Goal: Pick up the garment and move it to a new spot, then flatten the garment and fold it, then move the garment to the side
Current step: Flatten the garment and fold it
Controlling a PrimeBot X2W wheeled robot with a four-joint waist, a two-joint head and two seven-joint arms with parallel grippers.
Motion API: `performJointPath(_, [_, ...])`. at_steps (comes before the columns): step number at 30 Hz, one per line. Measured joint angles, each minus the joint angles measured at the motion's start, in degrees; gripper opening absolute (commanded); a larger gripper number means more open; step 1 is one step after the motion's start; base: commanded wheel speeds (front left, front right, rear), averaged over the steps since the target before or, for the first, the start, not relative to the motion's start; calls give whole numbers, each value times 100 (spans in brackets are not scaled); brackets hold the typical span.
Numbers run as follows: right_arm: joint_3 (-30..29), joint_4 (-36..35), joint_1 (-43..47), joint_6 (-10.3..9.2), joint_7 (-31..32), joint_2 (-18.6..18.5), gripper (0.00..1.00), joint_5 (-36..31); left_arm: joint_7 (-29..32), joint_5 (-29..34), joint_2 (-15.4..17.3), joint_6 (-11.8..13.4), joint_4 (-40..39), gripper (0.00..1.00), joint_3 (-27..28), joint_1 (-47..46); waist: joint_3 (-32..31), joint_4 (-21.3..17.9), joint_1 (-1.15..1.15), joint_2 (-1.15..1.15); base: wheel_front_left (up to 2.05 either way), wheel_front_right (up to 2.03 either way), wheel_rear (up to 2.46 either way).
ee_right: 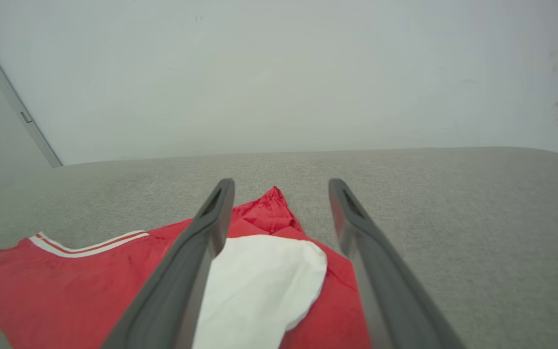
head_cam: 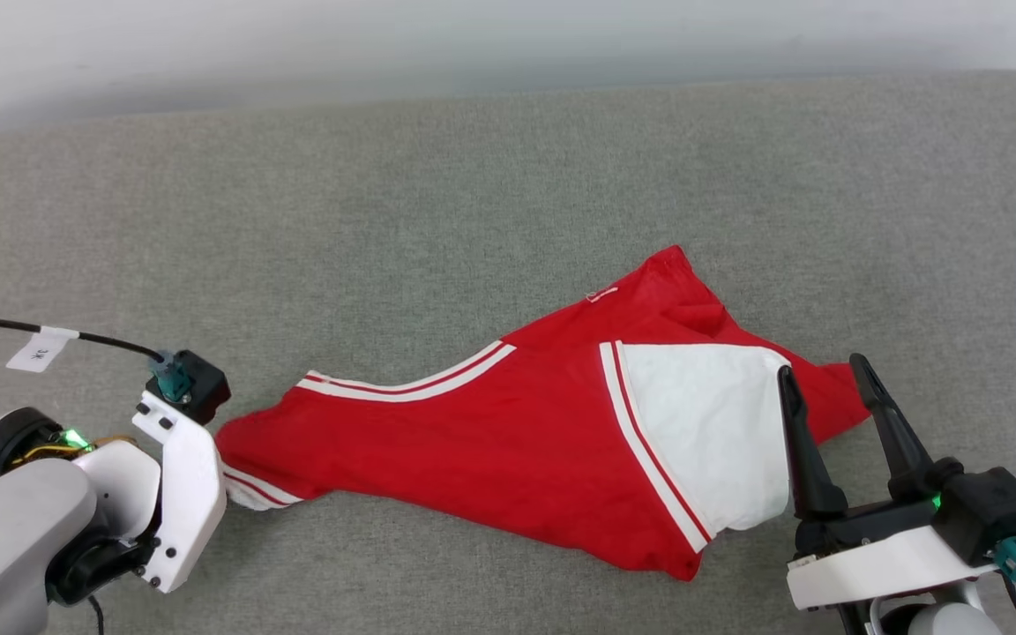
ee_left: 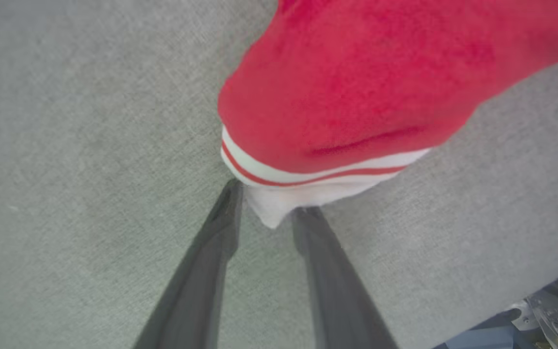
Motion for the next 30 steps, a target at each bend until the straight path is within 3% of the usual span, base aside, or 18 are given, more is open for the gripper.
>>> performJointPath(5, [-174, 13, 165, 0, 1, -1, 100, -3, -762, 216, 76, 181, -155, 100, 208, 21, -276, 51, 0, 0, 0, 0, 0])
performJointPath(8, [-341, -22, 249, 0, 0, -2, 100, -45, -1204, 346, 265, 413, -412, 100, 335, 127, -474, 107, 0, 0, 0, 0, 0])
performJointPath(11, [-543, -107, 258, 0, 0, -47, 100, -76, -1705, 499, 486, 770, -744, 100, 465, 272, -656, 175, 0, 0, 0, 0, 0])
performJointPath(15, [-743, -233, 157, 0, 0, -322, 100, -124, -2607, 709, 576, 1510, -1188, 100, 719, 521, -809, 290, 0, 0, 0, 0, 0])
performJointPath(19, [-748, -260, -316, 0, 10, -829, 100, -183, -3612, 795, 383, 2360, -1472, 100, 992, 933, -879, 368, 0, 0, 0, 0, 0])
performJointPath(23, [-405, -212, -864, 0, 569, -1570, 100, -158, -4342, 790, 37, 3093, -1604, 100, 1298, 1446, -900, 406, -1, 0, 0, 0, 0])
performJointPath(26, [112, -170, -1346, 1, 1336, -2218, 100, 57, -4467, 895, -264, 3466, -1637, 100, 1630, 1806, -877, 438, -1, 0, 0, 0, 0])
performJointPath(30, [769, -190, -1757, 1, 2259, -2831, 100, 541, -4475, 1333, -598, 3733, -1773, 100, 2164, 2131, -827, 476, 0, 0, 0, 0, 0])
